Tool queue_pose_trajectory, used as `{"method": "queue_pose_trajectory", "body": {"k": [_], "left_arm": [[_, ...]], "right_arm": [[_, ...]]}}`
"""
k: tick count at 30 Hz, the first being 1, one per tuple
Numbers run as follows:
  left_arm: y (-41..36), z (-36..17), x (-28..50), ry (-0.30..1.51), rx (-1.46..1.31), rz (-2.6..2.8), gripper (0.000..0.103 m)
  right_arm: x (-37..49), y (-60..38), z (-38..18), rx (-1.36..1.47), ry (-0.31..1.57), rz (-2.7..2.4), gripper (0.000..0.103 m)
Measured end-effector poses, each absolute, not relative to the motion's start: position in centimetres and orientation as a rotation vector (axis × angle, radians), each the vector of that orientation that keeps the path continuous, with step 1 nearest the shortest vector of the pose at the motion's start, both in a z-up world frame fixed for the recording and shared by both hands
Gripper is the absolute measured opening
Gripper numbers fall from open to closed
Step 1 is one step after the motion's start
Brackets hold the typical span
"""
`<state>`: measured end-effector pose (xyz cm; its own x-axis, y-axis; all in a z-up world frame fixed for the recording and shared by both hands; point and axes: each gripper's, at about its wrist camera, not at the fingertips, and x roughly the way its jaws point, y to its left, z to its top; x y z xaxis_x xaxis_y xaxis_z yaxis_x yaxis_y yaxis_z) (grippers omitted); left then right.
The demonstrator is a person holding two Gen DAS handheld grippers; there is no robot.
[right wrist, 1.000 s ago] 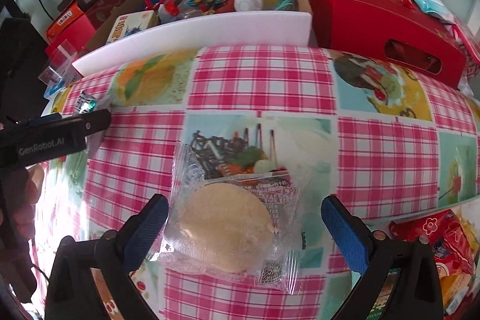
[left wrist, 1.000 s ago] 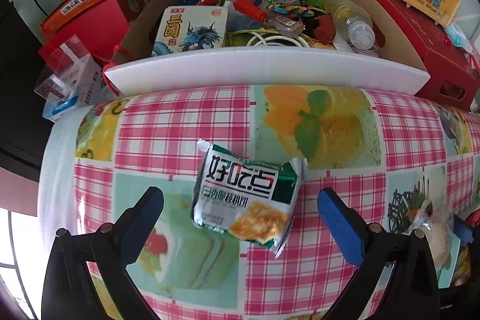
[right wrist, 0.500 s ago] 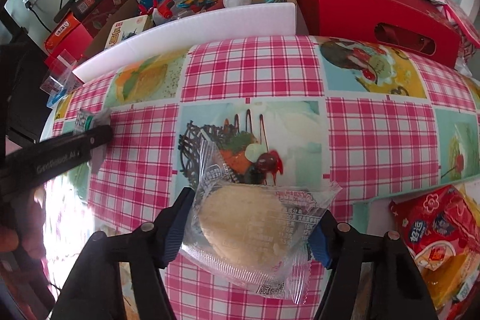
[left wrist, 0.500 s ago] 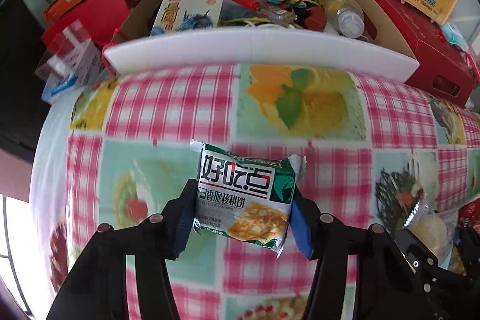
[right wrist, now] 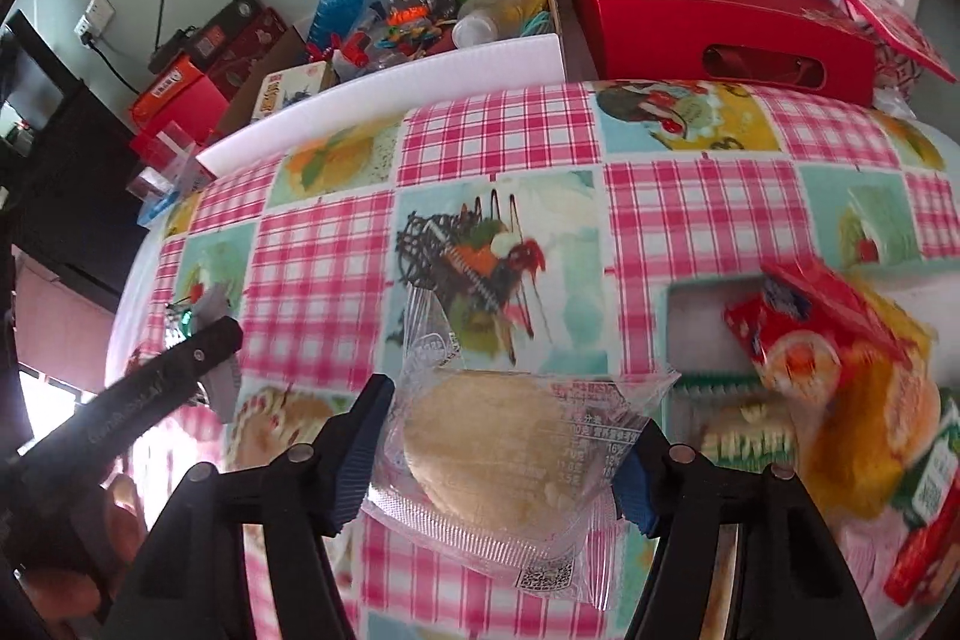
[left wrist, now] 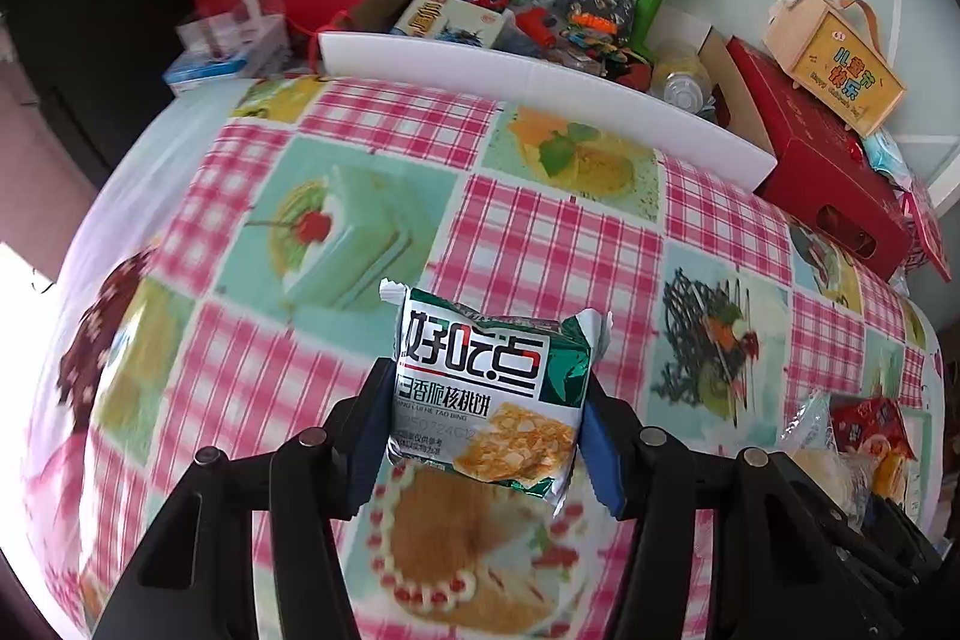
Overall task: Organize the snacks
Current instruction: 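Carry the biscuit packet over the tray with the left tool while the right carries the bun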
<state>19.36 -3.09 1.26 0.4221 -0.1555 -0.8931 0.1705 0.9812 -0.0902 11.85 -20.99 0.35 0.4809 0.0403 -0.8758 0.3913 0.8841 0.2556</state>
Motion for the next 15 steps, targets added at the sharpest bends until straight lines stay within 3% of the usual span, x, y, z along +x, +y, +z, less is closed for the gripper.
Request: {"method": "queue_pose_trajectory", "body": {"k": [15], "left_arm": [[-2.7,5.6,12.1,1.043,-0.076,-0.248,0.058]], "right_arm": [[4.8,-19.0,2.1,0.443,1.034,-0.236,0.069]]}}
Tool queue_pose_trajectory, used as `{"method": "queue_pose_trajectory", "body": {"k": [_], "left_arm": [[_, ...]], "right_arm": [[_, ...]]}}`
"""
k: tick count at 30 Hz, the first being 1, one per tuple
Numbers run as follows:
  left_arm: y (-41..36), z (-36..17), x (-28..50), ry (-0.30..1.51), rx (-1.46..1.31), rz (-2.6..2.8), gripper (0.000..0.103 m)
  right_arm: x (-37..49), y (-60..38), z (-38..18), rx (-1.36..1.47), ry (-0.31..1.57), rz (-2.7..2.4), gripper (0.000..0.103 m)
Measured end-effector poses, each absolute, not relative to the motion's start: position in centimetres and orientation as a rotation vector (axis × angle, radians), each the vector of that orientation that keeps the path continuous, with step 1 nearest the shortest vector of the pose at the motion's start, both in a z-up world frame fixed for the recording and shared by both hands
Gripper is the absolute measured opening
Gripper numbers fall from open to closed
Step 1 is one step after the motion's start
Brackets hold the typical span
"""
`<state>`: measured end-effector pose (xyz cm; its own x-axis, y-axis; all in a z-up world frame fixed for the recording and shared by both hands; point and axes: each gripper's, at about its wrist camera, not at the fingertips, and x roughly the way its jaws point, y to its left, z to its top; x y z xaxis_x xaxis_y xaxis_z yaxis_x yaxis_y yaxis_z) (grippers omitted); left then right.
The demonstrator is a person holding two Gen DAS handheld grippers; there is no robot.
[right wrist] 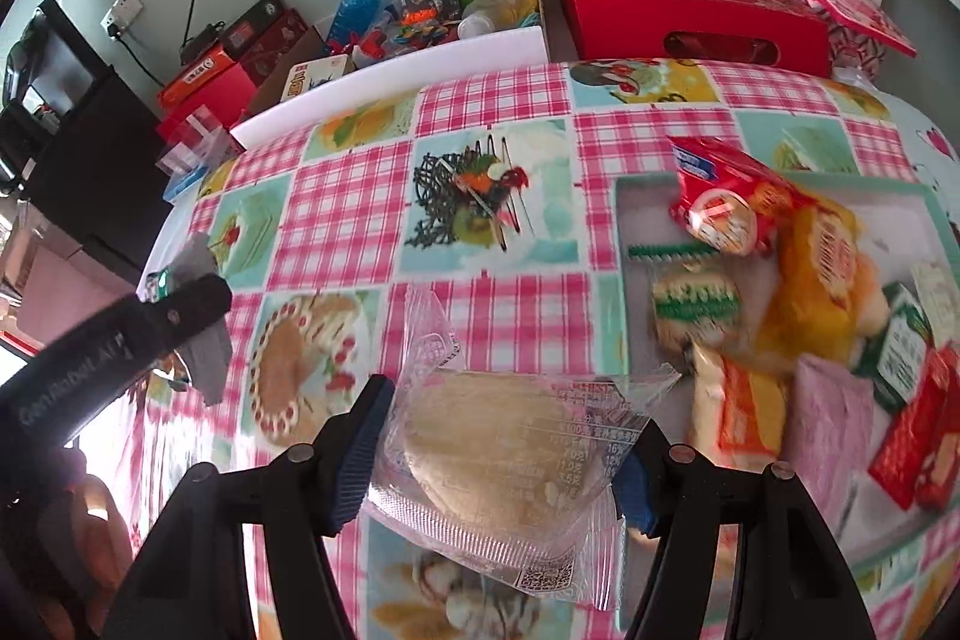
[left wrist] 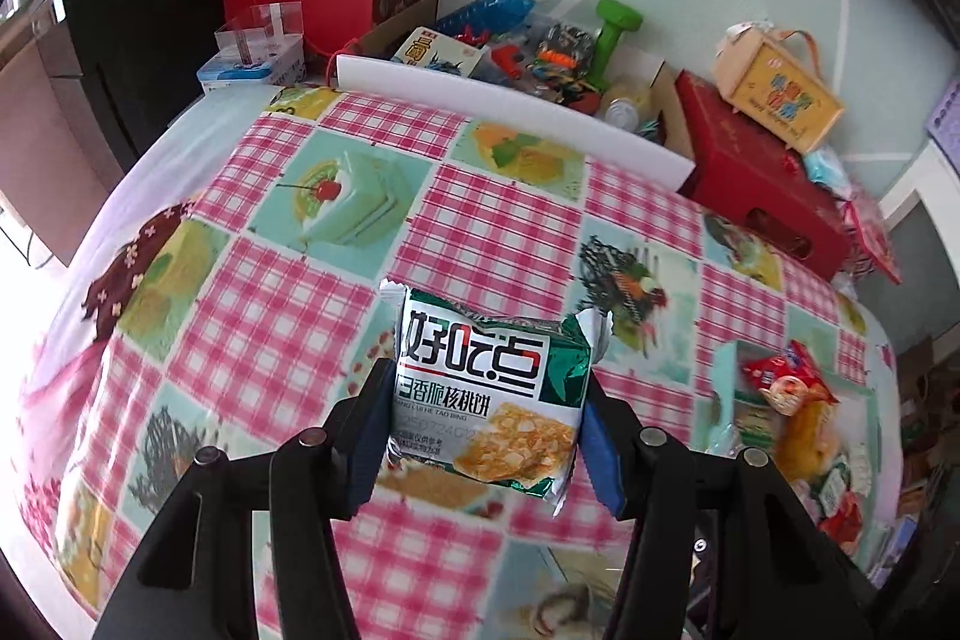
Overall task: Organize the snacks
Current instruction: 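Carry the biscuit packet over the tray with the left tool while the right carries the bun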
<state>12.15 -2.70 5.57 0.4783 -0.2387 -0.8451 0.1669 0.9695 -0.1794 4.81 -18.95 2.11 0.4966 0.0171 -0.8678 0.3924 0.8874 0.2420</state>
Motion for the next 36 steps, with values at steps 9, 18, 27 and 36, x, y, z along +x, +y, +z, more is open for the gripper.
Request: {"method": "queue_pose_trajectory", "body": {"k": [9,18,27,36], "left_arm": [[-3.8,6.8,10.1,0.990,-0.061,-0.242,0.058],[-8.6,7.0,7.8,0.968,0.025,-0.319,0.058],[-14.4,5.7,5.0,0.995,0.136,-0.444,0.058],[-19.2,5.8,3.1,0.988,0.219,-0.542,0.058]], "right_arm": [[0.4,-20.8,3.5,0.486,0.969,-0.298,0.069],[-2.4,-25.0,4.1,0.557,0.905,-0.384,0.069],[-5.7,-31.2,4.1,0.651,0.858,-0.534,0.069],[-9.2,-36.3,2.9,0.751,0.839,-0.658,0.069]]}}
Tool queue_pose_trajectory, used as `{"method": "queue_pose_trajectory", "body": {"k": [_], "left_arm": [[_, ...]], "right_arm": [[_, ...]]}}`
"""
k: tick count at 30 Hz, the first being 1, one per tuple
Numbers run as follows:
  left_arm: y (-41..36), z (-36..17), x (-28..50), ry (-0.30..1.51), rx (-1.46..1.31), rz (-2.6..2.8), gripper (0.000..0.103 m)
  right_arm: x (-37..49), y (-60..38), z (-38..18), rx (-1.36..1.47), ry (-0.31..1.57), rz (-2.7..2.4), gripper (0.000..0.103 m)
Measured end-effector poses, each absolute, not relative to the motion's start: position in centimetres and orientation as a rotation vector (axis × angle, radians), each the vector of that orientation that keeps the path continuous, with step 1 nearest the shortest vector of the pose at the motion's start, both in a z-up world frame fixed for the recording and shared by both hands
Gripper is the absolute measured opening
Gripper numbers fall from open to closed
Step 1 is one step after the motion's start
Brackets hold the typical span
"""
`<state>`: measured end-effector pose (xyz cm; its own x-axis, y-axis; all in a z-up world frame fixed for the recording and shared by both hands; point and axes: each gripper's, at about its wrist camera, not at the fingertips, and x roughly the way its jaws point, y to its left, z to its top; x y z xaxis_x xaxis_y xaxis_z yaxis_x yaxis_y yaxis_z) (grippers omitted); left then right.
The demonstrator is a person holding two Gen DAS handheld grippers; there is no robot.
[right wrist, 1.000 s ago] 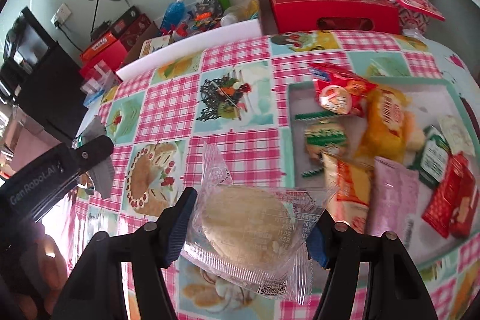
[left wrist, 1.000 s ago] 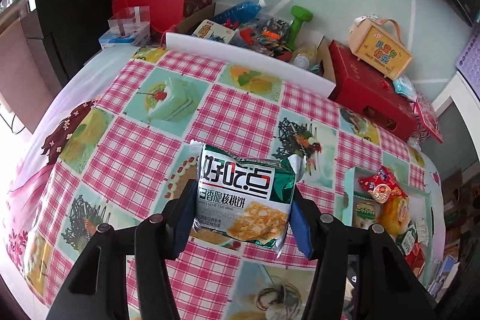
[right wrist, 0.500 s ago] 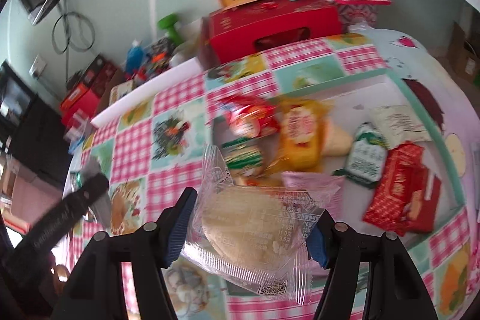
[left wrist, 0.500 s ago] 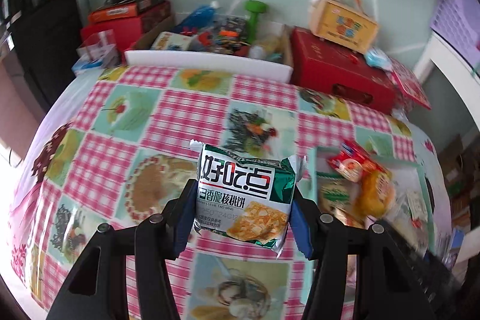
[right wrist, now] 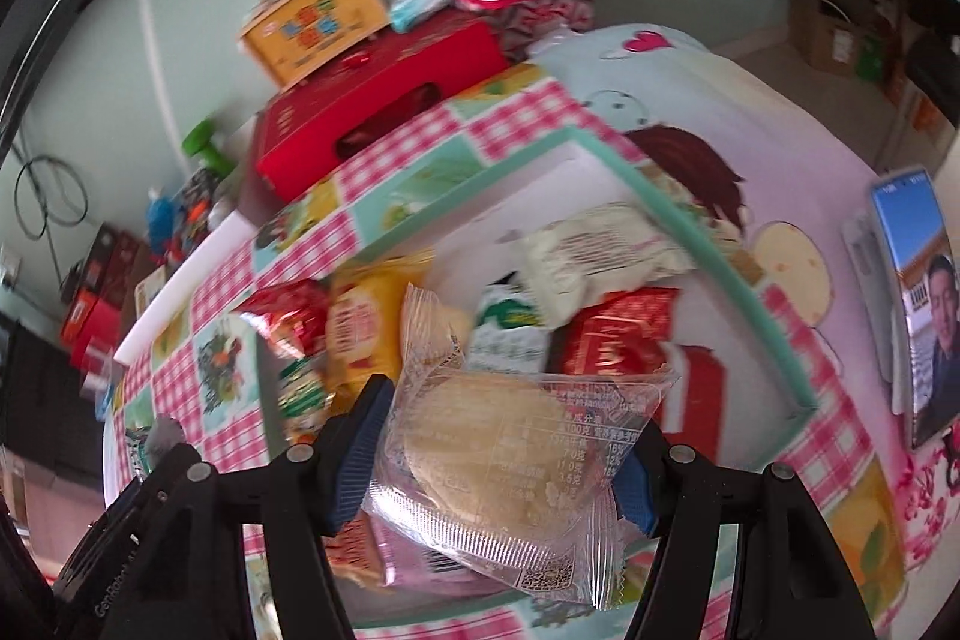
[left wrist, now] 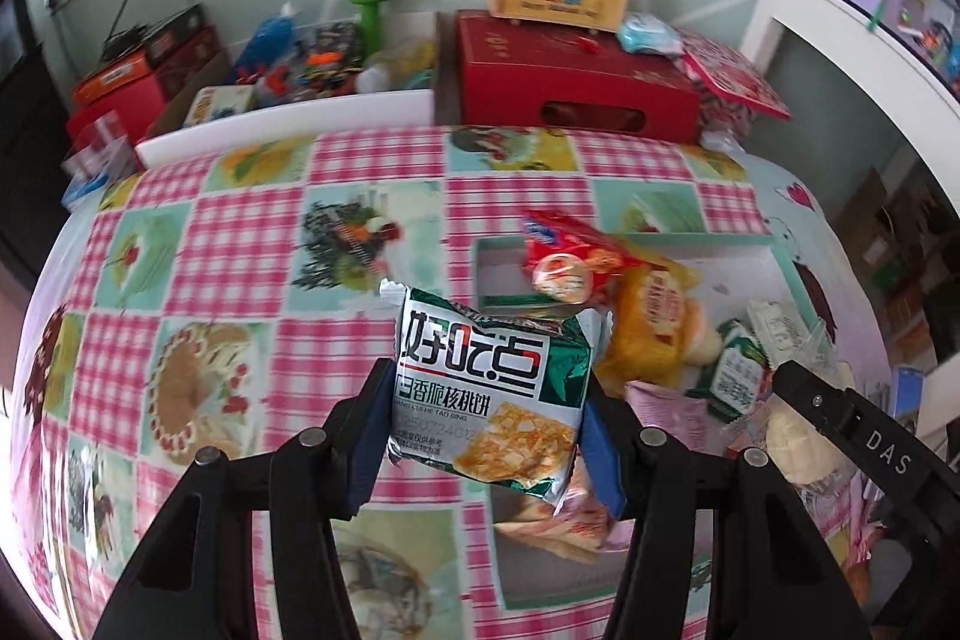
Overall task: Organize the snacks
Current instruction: 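Carry the biscuit packet over the tray with the left tool while the right carries the bun, then lower the biscuit packet into the tray and open the left tool while the right releases the bun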
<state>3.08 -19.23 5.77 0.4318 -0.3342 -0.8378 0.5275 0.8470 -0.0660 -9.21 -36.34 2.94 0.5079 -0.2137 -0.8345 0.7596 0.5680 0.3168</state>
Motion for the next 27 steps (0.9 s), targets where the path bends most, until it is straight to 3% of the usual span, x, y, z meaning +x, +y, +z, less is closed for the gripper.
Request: {"method": "queue_pose_trajectory", "body": {"k": [27], "left_arm": [[-26.6,2.1,5.8,1.063,0.271,-0.637,0.058]], "right_arm": [[-9.7,-40.4,1.1,0.795,0.812,-0.705,0.069]]}}
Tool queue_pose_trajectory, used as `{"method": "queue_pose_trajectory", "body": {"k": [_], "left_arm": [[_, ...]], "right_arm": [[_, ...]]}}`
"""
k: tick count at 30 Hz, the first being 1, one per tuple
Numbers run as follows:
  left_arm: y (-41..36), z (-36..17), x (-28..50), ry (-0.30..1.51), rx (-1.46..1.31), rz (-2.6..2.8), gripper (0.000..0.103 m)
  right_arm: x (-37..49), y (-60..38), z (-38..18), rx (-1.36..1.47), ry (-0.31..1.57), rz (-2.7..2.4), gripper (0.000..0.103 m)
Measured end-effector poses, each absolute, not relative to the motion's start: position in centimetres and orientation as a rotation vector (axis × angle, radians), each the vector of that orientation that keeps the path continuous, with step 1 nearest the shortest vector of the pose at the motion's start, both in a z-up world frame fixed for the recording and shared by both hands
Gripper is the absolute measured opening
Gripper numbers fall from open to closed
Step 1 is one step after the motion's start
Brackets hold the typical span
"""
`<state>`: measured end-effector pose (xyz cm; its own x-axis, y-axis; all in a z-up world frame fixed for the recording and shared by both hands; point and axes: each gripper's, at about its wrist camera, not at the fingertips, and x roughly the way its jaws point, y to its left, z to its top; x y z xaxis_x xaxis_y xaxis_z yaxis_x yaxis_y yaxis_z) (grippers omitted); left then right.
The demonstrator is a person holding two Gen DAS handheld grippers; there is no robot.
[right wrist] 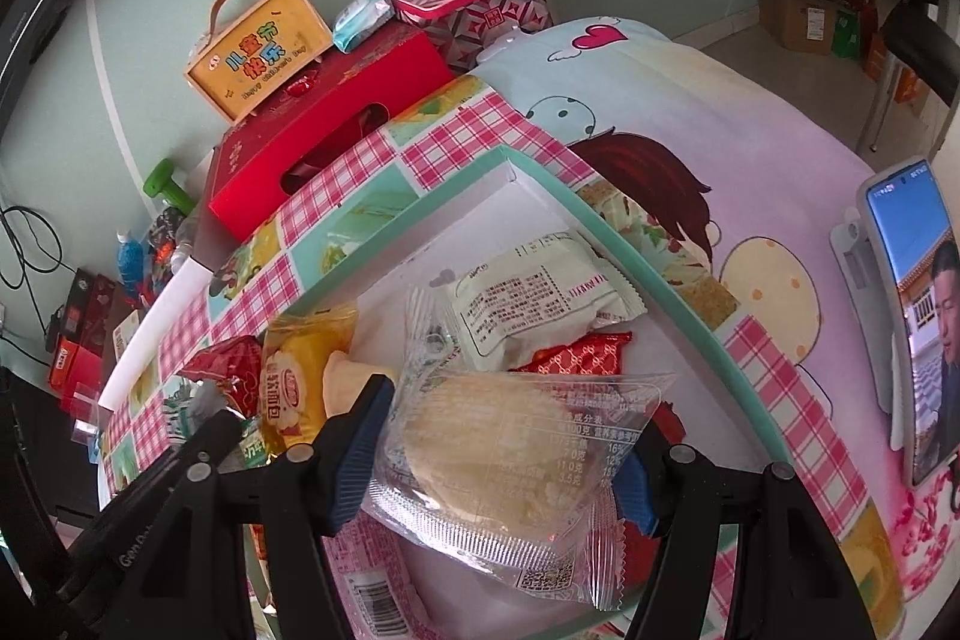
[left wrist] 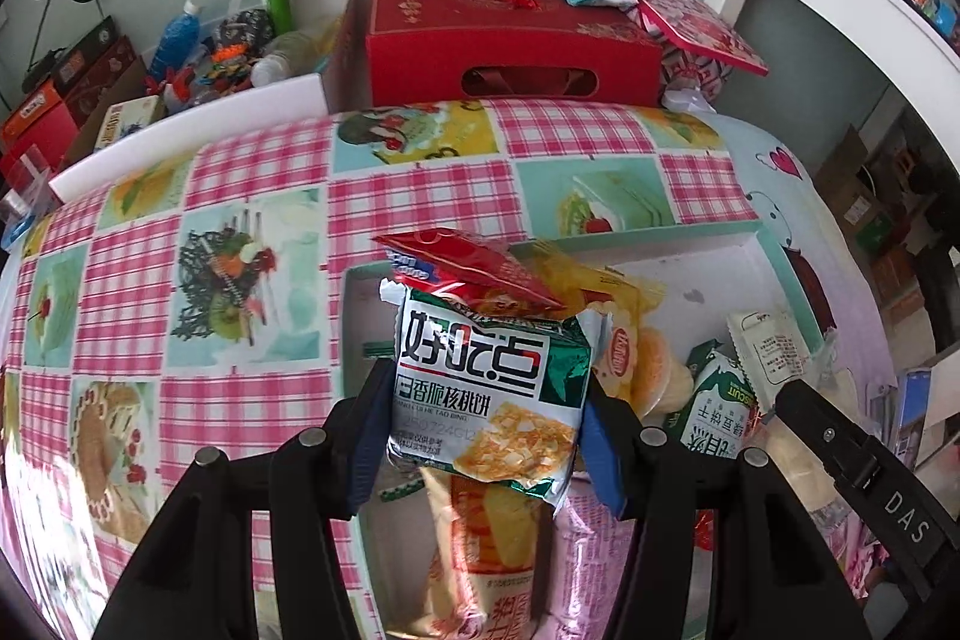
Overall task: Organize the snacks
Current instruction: 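Lower the biscuit packet into the tray and open the left tool while the right releases the bun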
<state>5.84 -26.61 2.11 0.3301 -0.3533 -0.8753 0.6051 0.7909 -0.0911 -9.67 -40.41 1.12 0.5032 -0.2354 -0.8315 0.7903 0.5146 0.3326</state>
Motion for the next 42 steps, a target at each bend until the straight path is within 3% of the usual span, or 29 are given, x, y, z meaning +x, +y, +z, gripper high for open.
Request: {"method": "queue_pose_trajectory", "body": {"k": [25,27,29,31,39,42], "left_arm": [[-27.1,1.1,5.9,1.161,0.215,-0.713,0.060],[-26.9,1.3,5.9,1.162,0.200,-0.720,0.063],[-26.5,1.6,6.0,1.159,0.185,-0.715,0.076],[-26.1,1.9,6.0,1.157,0.169,-0.717,0.077],[-24.6,2.6,6.3,1.163,0.109,-0.712,0.078],[-23.8,3.1,6.4,1.155,0.089,-0.700,0.079]], "right_arm": [[-8.7,-39.9,0.4,0.766,0.852,-0.680,0.070],[-8.7,-39.8,0.5,0.764,0.854,-0.680,0.070],[-8.7,-39.8,0.5,0.763,0.856,-0.678,0.070],[-8.8,-39.8,0.6,0.765,0.859,-0.677,0.070],[-8.9,-39.7,0.7,0.767,0.866,-0.672,0.077],[-8.7,-39.6,0.8,0.760,0.866,-0.660,0.084]]}}
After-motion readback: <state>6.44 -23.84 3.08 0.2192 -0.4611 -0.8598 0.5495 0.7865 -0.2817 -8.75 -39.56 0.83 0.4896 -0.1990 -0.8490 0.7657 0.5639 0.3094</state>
